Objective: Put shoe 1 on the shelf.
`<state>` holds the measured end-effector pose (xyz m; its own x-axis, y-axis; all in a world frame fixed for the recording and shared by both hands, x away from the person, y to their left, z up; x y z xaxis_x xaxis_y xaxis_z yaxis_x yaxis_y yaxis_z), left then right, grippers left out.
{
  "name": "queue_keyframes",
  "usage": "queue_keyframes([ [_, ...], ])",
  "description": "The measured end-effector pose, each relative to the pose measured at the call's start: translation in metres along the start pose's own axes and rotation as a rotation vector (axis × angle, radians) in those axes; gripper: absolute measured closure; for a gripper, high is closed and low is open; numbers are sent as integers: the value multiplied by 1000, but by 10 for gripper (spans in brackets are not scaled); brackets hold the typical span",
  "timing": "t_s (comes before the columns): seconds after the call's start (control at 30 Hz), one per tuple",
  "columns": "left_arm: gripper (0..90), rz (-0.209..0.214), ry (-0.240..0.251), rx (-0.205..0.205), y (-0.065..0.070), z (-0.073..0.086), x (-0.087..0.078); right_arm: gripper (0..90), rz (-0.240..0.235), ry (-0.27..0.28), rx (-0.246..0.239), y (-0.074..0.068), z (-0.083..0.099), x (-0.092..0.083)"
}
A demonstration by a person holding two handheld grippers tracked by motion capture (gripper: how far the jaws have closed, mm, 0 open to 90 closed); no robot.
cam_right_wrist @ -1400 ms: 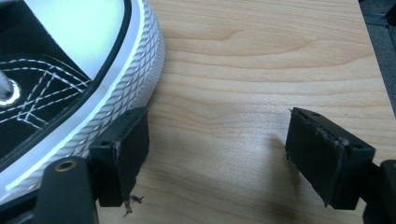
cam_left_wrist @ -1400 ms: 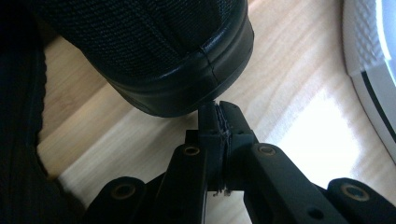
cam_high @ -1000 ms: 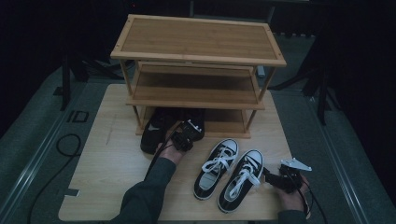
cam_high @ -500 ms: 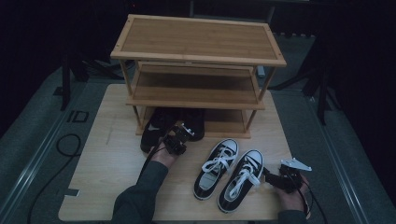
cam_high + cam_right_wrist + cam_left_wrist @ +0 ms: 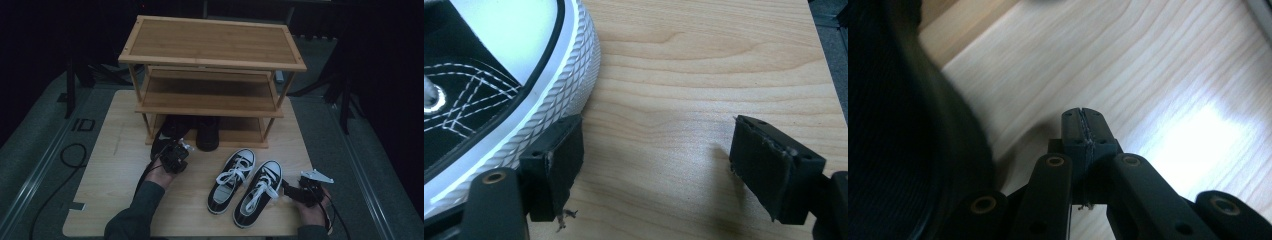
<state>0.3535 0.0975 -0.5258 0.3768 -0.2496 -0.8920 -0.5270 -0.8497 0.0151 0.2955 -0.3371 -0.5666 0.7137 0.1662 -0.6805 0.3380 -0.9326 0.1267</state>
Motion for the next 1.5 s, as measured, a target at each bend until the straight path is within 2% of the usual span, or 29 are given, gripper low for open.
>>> queue_keyframes([
  [0.47,899,-22,-30,-44,-27,34,-10,214,0,0,0,0,0,0],
  [0.7,892,-42,-40,-76,-42,48,-15,215,1,0,0,0,0,0],
  [0.77,890,-43,-30,-101,-46,51,-15,215,1,0,0,0,0,0],
  [0.9,882,-52,-28,-127,-52,55,-16,215,1,0,0,0,0,0],
  [1.1,880,-81,-28,-145,-63,53,-13,215,1,-1,1,0,0,0],
  [1.37,882,-102,-17,-162,-68,49,-11,215,1,-1,2,0,0,0],
  [1.5,882,-97,-16,-177,-70,47,-10,215,1,-1,1,0,0,0],
])
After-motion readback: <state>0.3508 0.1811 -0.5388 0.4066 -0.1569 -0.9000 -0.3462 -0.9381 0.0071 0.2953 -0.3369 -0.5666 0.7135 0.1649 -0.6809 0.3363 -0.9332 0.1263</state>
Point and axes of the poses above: each handheld gripper's, and its own axes: x roughly forward along the jaws, z roughly out of its underside, y roughly to its right, the point moved 1 cm from there along x, roughly forward along the jaws, and after that the axes turned 10 degrees about -x, right-handed, at the moved point
